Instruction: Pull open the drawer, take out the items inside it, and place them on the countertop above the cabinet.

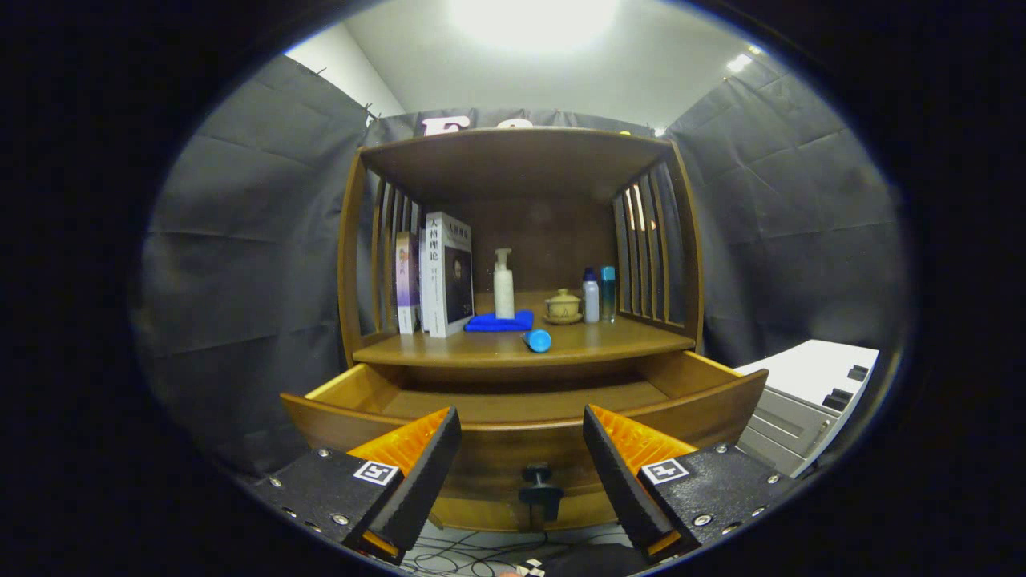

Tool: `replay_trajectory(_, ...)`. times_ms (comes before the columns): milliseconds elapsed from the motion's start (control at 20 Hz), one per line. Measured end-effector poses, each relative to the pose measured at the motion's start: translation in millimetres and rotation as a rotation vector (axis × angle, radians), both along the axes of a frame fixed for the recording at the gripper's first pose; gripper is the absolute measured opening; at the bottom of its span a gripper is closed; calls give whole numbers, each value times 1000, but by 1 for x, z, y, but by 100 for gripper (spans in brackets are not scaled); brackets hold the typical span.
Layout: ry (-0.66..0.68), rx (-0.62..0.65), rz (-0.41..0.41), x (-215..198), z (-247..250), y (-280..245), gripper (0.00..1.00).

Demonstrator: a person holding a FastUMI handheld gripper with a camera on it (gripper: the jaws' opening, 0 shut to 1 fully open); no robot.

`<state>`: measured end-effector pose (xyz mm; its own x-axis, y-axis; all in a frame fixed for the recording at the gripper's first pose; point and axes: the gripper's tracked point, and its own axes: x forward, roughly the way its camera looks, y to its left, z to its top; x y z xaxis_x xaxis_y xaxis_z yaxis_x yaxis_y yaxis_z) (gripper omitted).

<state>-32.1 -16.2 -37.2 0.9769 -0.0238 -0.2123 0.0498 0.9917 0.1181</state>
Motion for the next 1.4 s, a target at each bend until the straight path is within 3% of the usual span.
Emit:
replay_trajectory(500,109,-39,89,9,-77,4,94)
replay_trajectory(1400,54,-48,68,43,-69,2,94)
